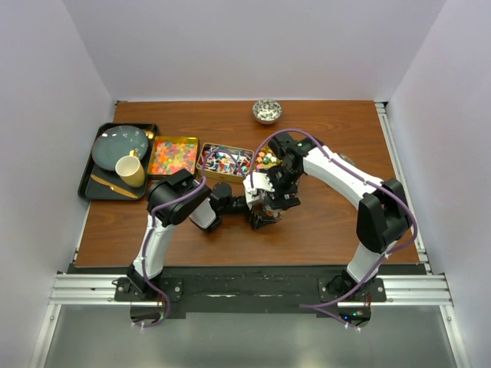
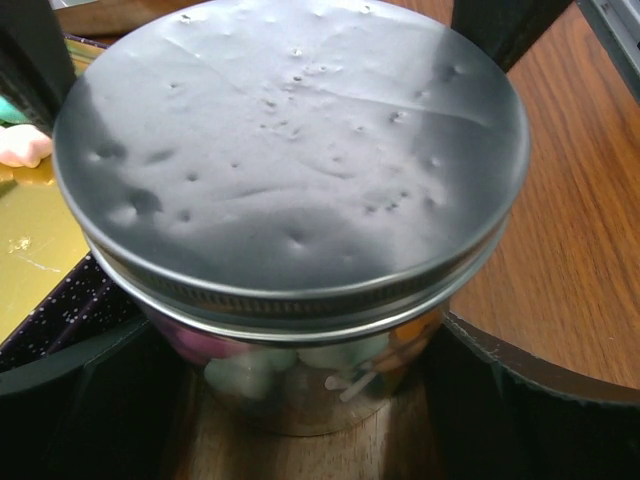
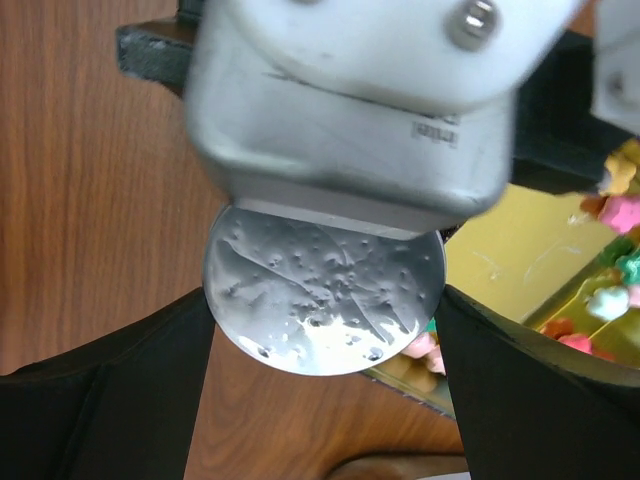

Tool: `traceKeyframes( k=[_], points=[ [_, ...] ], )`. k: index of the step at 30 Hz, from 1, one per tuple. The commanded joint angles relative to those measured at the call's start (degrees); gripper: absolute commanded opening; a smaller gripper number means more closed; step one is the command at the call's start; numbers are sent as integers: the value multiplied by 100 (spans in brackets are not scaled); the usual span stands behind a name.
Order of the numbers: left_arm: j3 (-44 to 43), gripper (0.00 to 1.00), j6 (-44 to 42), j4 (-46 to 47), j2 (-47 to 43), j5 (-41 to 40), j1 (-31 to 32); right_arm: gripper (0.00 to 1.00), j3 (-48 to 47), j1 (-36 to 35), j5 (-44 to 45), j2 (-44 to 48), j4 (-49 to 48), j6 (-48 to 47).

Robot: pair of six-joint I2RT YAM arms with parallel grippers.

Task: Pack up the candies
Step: Screw the bottle lid onto the packing bottle, then reset both arms

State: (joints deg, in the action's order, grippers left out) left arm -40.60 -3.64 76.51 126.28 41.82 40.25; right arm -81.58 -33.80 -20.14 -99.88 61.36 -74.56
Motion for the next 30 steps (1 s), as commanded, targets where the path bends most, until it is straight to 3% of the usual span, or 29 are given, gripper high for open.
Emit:
traceKeyframes(
  k=[1,9,12,15,16,17,18,23,30],
  points=[
    [114,0,-111,-1130,274,-201,53,72,599,-12,-288,301,-476,1882],
    [114,0,-102,-1112,301,-227,53,69,1372,-21,-26,741,-1328,3657],
    [114,0,-102,-1121,301,-245,44,69,1495,-21,-86,768,-1399,3905],
    [79,2,-111,-1252,283,-227,44,75,1592,-21,-69,864,-1460,3932],
    [70,15,-128,-1305,257,-245,53,78,1601,-21,-43,899,-1469,3923],
    [78,42,-146,-1305,222,-254,44,79,1584,-12,-8,943,-1469,3906],
    [157,99,-128,-1297,91,-245,44,81,1558,-21,10,970,-1469,3888],
    [605,100,-260,-1594,-700,-78,-17,99,1356,23,141,1189,-1321,3766],
    [438,100,-839,-5123,-2060,555,-272,99,1355,180,617,1891,-1057,3643]
  ],
)
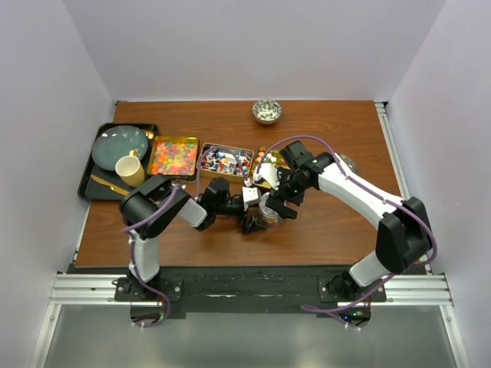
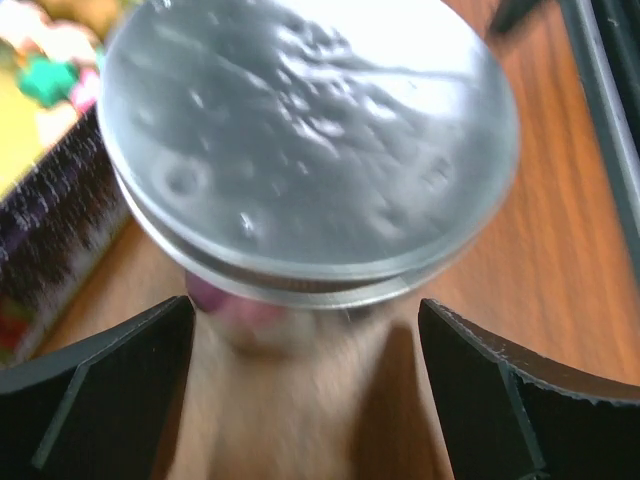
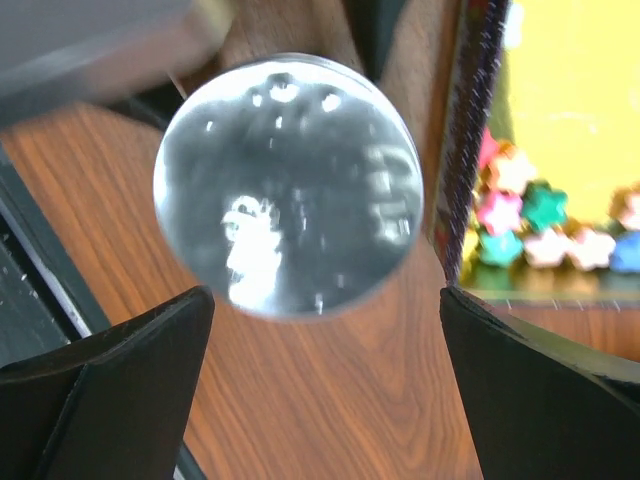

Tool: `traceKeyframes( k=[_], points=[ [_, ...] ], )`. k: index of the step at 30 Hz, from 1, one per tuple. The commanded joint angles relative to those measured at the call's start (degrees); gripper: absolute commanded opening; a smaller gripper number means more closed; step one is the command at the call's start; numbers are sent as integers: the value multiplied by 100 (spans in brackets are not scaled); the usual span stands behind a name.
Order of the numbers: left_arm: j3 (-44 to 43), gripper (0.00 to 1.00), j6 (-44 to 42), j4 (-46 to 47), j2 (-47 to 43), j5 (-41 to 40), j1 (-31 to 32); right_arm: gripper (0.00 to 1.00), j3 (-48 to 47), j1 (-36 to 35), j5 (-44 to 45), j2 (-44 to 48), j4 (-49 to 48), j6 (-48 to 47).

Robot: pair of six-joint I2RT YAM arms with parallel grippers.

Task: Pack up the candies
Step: Reset both arms

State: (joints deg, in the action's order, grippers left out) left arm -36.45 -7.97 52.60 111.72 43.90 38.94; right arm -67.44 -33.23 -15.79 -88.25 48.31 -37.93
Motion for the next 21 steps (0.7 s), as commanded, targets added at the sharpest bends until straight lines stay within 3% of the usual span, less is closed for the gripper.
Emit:
traceKeyframes(
  k=[1,5,8,12,15,21],
  points=[
    [58,100,-521,-2998,-808,356,-184,99,-41,168,208,843,301,-39],
    [305,100,-356,-3624,-2177,365,-579,99,-41,527,541,1415,241,250],
    [-45,100,-170,-4229,-2838,-56,-773,99,-103,1063,1208,1600,-232,1136],
    [-705,100,373,-4995,-3323,-548,-1142,99,-120,1635,2490,1758,-885,3058],
    [-977,100,218,-5241,-3499,-567,-1651,99,-156,1715,3133,2074,-833,3598],
    [-1760,100,-337,-6095,-3438,-900,-2259,99,-208,1715,2898,2821,-376,3749]
  ],
)
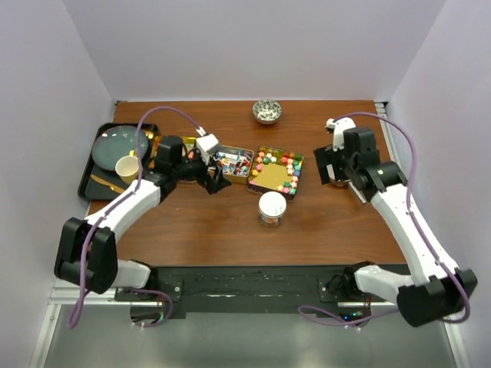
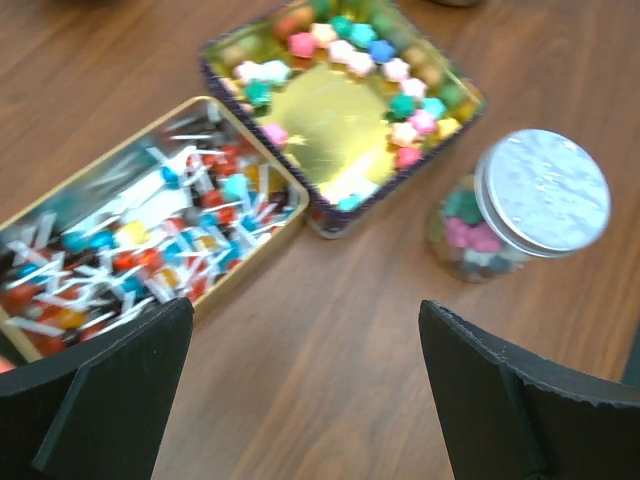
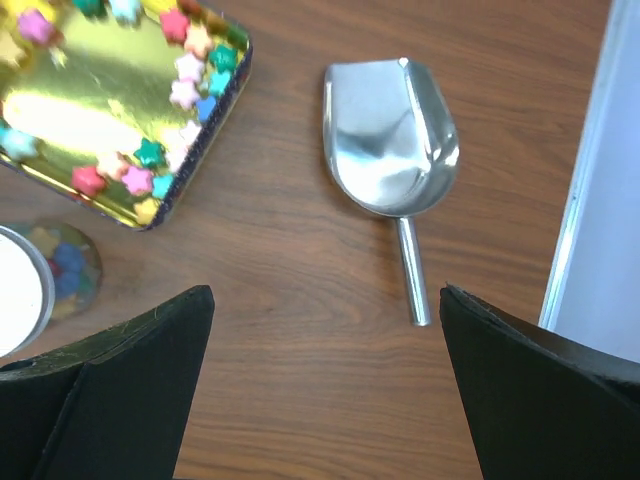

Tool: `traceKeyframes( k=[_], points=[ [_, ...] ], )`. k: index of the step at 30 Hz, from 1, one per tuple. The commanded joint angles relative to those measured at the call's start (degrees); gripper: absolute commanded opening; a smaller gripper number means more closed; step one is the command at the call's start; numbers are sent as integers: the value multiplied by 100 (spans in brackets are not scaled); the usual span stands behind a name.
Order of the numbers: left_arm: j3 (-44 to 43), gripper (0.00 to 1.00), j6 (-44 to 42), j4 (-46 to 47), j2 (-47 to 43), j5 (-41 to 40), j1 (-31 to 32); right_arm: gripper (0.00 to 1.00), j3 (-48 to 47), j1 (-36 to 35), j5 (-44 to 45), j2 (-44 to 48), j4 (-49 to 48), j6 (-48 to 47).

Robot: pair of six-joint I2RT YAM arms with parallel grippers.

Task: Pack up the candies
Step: Reset both arms

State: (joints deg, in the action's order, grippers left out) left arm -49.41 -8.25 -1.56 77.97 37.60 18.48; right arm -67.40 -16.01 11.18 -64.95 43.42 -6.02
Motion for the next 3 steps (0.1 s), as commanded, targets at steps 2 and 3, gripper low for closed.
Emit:
traceKeyframes(
  k=[2,3],
  points=[
    [-630,100,-344,-679,-142,-315,-266,99,-21,1,227,632,36,489],
    [-684,100,-318,-679,-168,-289,-275,99,85,1,235,789,-35,410]
  ],
)
